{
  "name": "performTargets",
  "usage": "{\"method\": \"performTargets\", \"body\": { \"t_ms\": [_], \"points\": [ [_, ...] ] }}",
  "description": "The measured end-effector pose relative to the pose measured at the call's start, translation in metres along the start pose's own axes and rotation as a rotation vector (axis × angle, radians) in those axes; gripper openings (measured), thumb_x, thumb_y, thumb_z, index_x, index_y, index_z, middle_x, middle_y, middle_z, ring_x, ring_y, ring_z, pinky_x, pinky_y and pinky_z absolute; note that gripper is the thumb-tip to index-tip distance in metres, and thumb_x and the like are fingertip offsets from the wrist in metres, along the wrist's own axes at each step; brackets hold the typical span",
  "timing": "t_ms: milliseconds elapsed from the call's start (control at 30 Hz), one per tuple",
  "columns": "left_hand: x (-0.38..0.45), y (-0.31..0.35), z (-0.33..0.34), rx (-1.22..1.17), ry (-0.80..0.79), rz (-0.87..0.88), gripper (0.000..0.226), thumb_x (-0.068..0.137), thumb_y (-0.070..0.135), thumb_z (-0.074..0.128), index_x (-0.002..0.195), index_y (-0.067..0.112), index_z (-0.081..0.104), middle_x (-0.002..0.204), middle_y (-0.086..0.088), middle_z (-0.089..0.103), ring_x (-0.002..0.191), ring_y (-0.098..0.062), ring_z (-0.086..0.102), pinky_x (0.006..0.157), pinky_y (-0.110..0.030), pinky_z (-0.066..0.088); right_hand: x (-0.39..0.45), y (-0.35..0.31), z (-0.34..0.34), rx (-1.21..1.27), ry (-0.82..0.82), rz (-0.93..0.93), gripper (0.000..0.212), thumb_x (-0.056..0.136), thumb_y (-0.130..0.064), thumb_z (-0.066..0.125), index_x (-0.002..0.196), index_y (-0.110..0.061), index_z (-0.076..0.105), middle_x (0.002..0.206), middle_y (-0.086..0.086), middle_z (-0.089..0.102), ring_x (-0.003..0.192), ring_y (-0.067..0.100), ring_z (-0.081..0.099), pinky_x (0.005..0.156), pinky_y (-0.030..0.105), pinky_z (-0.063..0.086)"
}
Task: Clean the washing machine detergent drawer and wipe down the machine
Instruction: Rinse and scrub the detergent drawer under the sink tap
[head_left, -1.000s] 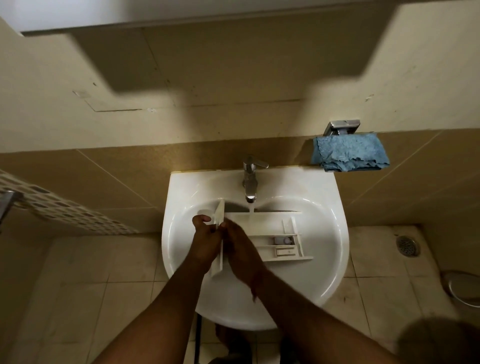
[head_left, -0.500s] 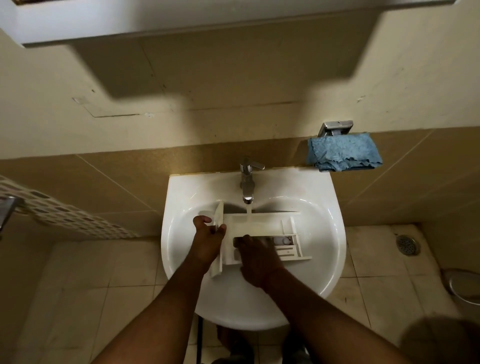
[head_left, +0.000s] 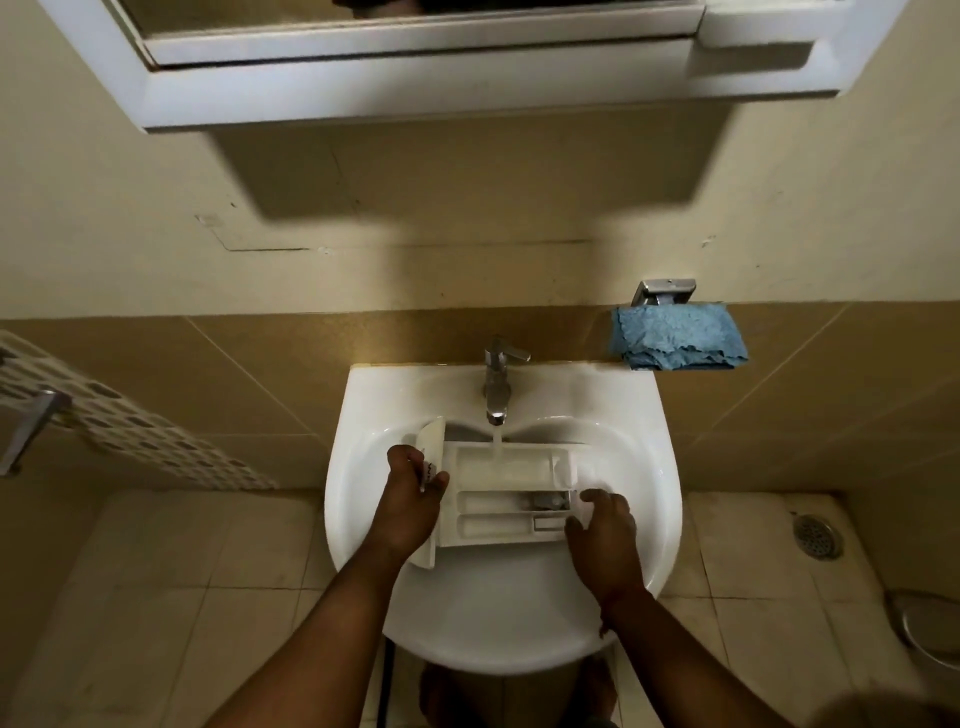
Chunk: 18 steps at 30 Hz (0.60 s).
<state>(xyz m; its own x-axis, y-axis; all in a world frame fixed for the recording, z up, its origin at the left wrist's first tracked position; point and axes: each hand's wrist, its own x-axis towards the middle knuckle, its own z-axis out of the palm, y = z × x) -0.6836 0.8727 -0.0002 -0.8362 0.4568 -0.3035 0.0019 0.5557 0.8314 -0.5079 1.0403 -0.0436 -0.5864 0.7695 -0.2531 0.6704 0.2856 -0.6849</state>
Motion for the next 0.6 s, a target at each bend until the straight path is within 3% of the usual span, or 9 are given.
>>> {"method": "performTargets", "body": {
  "t_ms": [100,200,267,367,500,600],
  "points": [
    [-0.012,0.008,-0.002,0.018,0.040,0.010,0.026,0.096,0.006,0.054,0.105,0.012,0.031,0.092,-0.004,0.047,0.082,-0.013,0.050,0.070,-0.009,0.040,0.013,-0.003,-0.010,0.114,-0.126,0.117,0.055,0.091,-0.016,0.065,0.139,-0.001,0.043,0.143,0.018,0.043,0.134,0.032,0.039,0.114,0.037,0.029],
    [-0.021,0.010,-0.008,-0.038,0.108,-0.021,0.027,0.096,0.011,0.055,0.107,0.014,0.031,0.101,-0.010,0.050,0.087,-0.017,0.052,0.074,-0.021,0.042,0.027,-0.006,-0.016,0.253,-0.297,0.235,0.068,0.093,-0.027,0.064,0.148,-0.005,0.031,0.150,0.015,0.037,0.138,0.030,0.035,0.115,0.038,0.029],
    [-0.029,0.012,-0.014,-0.108,0.174,-0.047,0.028,0.096,0.012,0.056,0.106,0.017,0.031,0.104,-0.010,0.050,0.088,-0.019,0.052,0.077,-0.030,0.044,0.031,-0.006,-0.017,0.318,-0.417,0.303,0.062,0.094,-0.030,0.061,0.147,-0.009,0.036,0.144,0.013,0.044,0.132,0.030,0.043,0.112,0.041,0.034],
    [-0.041,0.015,-0.020,-0.199,0.245,-0.078,0.027,0.096,0.013,0.056,0.106,0.020,0.032,0.103,-0.005,0.051,0.086,-0.019,0.054,0.077,-0.041,0.044,0.032,-0.006,-0.014,0.513,-0.517,0.384,0.040,0.094,-0.021,0.061,0.132,-0.012,0.050,0.118,0.011,0.059,0.114,0.031,0.056,0.102,0.043,0.046],
    [-0.055,0.019,-0.023,-0.266,0.331,-0.129,0.024,0.096,0.017,0.056,0.104,0.027,0.035,0.107,-0.001,0.058,0.088,-0.022,0.058,0.076,-0.043,0.046,0.031,-0.015,-0.009,0.740,-0.469,0.388,0.022,0.093,-0.005,0.058,0.114,-0.009,0.058,0.113,0.016,0.061,0.103,0.028,0.060,0.091,0.038,0.052],
    [-0.060,0.017,-0.019,-0.322,0.368,-0.215,0.021,0.097,0.020,0.053,0.106,0.029,0.036,0.110,-0.003,0.061,0.091,-0.025,0.060,0.075,-0.043,0.048,0.032,-0.018,-0.014,0.615,-0.359,0.246,0.020,0.091,-0.004,0.057,0.110,-0.011,0.059,0.106,0.013,0.063,0.092,0.026,0.062,0.088,0.040,0.053]
  ]
}}
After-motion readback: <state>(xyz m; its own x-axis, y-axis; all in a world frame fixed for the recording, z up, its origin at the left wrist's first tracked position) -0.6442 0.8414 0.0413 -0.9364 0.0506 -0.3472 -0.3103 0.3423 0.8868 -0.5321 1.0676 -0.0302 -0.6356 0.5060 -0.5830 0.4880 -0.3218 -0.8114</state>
